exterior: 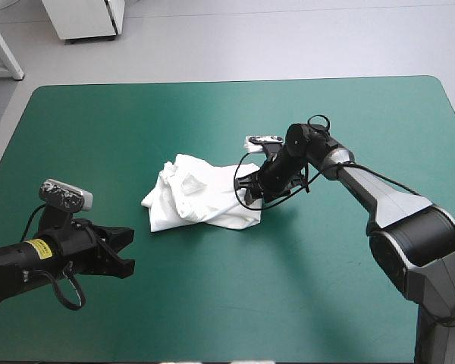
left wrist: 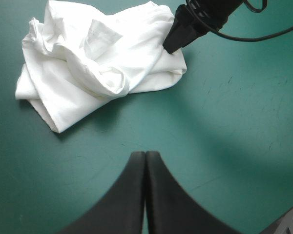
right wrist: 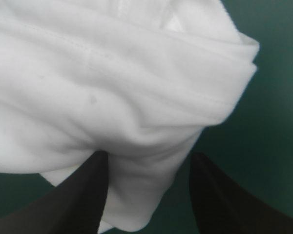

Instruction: Fold the cloth

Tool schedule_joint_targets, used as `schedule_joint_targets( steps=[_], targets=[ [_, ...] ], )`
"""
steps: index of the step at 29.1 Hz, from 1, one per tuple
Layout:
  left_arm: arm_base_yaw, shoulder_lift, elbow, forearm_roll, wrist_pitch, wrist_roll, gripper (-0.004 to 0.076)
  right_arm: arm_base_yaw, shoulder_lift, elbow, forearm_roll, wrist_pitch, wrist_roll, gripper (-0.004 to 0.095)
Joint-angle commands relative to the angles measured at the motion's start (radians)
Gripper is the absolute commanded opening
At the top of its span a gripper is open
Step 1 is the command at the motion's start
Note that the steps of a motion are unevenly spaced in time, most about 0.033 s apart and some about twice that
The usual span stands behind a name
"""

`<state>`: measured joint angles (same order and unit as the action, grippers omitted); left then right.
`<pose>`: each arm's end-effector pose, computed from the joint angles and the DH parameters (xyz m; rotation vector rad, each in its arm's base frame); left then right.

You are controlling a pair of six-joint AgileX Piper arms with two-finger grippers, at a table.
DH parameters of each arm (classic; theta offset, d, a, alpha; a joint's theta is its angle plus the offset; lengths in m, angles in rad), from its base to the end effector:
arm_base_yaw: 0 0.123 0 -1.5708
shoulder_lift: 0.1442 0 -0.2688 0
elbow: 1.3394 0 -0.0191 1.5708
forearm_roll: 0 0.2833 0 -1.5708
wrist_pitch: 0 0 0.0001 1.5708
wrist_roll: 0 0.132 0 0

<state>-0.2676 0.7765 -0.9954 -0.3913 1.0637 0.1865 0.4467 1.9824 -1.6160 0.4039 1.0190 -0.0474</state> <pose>0.1763 -0.0940 0.3581 0.4694 2.2530 -0.5337 0.3934 0.2374 0.1732 -0.4712 2.8504 0.6118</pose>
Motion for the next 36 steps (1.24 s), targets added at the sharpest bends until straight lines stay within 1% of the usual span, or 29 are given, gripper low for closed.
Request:
schedule_joint_targets(
  steps=[1, 3, 4, 5, 8, 9, 11, 13, 17, 20, 27, 34, 36],
  targets=[
    [-0.002, -0.003, -0.025, -0.031, -0.058, -0.005, -0.0009, -0.005, -0.032, -0.021, 0.055, -0.017, -0.019, 0.0483],
    [-0.002, -0.003, -0.025, -0.031, -0.059, -0.005, -0.0009, 0.001, -0.020, -0.022, 0.055, -0.020, -0.019, 0.0430],
    [-0.002, -0.003, -0.025, -0.031, -0.059, -0.005, -0.0009, 0.003, -0.018, -0.022, 0.055, -0.017, -0.019, 0.0381],
    [-0.002, -0.003, -0.025, -0.031, -0.059, -0.005, -0.0009, 0.007, -0.016, -0.022, 0.055, -0.017, -0.019, 0.0309],
    [-0.002, -0.003, -0.025, -0.031, -0.060, -0.005, -0.0009, 0.011, -0.014, -0.022, 0.055, -0.014, -0.019, 0.0018],
    [-0.002, -0.003, -0.025, -0.031, -0.060, -0.005, -0.0009, 0.011, -0.014, -0.024, 0.053, -0.014, -0.019, -0.0012],
    [-0.002, -0.003, -0.025, -0.031, -0.060, -0.005, -0.0009, 0.009, -0.014, -0.026, 0.041, -0.013, -0.019, -0.0019],
    [-0.002, -0.003, -0.025, -0.031, -0.060, -0.005, -0.0009, 0.007, -0.018, -0.026, 0.003, -0.006, -0.014, -0.0019],
    [-0.002, -0.003, -0.025, -0.031, -0.060, -0.005, -0.0009, -0.002, -0.024, -0.026, -0.135, 0.023, 0.047, -0.0019],
    [-0.002, -0.003, -0.025, -0.031, -0.060, -0.005, -0.0009, -0.035, -0.031, -0.026, -0.217, 0.040, 0.076, -0.0019],
    [-0.002, -0.003, -0.025, -0.030, -0.067, -0.003, -0.0009, -0.187, -0.053, -0.026, -0.317, 0.071, 0.099, -0.0019],
    [-0.002, -0.003, -0.025, -0.030, -0.095, -0.003, -0.0009, -0.353, -0.091, -0.026, -0.502, 0.091, 0.123, -0.0019],
    [-0.002, -0.003, -0.025, -0.030, -0.095, -0.003, -0.0009, -0.405, -0.097, -0.031, -0.539, 0.091, 0.130, -0.0019]
  ],
)
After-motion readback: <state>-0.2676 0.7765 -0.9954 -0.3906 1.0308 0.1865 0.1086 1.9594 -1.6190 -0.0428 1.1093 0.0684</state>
